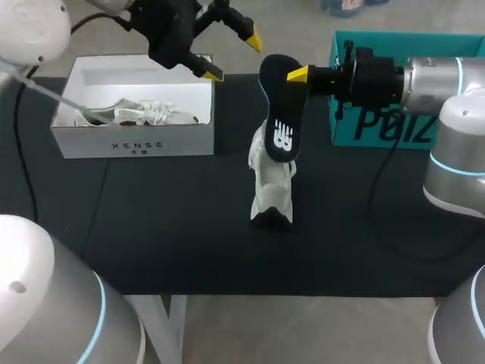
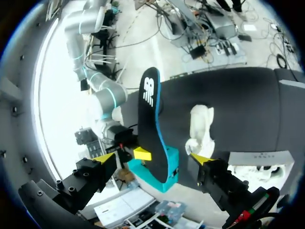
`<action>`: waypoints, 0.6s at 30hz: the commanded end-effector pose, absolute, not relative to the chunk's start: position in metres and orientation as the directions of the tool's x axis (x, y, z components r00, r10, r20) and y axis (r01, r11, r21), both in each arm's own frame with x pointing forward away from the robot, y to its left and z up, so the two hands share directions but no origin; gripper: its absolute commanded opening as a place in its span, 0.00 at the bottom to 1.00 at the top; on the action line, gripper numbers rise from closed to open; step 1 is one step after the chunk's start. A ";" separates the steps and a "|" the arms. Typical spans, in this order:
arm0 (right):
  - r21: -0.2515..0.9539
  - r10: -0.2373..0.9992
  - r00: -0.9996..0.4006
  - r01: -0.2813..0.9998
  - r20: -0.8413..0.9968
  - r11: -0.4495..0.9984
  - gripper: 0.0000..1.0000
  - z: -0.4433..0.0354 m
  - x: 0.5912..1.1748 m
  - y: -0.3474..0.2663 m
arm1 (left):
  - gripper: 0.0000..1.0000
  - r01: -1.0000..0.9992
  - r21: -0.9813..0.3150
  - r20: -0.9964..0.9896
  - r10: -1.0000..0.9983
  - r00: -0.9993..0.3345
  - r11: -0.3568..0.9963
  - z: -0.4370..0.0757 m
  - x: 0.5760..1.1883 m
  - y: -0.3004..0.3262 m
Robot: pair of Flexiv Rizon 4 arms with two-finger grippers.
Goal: Take the shoe out of the shoebox, open the shoe tongue, remove and reinsert the insole, then place the shoe into the shoebox
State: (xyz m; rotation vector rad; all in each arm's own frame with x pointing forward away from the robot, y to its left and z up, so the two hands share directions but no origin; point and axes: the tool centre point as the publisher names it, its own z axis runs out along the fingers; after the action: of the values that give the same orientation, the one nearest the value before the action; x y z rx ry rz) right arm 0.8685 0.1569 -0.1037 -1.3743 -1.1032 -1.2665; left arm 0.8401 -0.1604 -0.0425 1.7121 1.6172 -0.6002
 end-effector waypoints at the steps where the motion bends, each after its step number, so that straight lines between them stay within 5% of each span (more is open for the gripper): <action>1: -0.061 0.009 0.063 0.986 0.998 -0.157 0.00 -0.094 0.861 0.155 | 1.00 0.977 0.152 -0.967 0.226 0.116 0.149 -0.054 0.841 -0.168; 18: -0.048 -0.046 0.043 0.991 0.998 -0.127 0.00 -0.078 0.845 0.170 | 1.00 0.980 0.083 -0.993 0.101 0.066 0.183 -0.069 0.851 -0.192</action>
State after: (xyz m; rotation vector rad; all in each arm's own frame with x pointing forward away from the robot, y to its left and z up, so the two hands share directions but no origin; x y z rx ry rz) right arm 0.8472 0.1669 -0.0763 -1.2871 -1.0858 -1.2847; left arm 0.8475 -0.1838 -0.0639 1.2713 1.4338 -0.8934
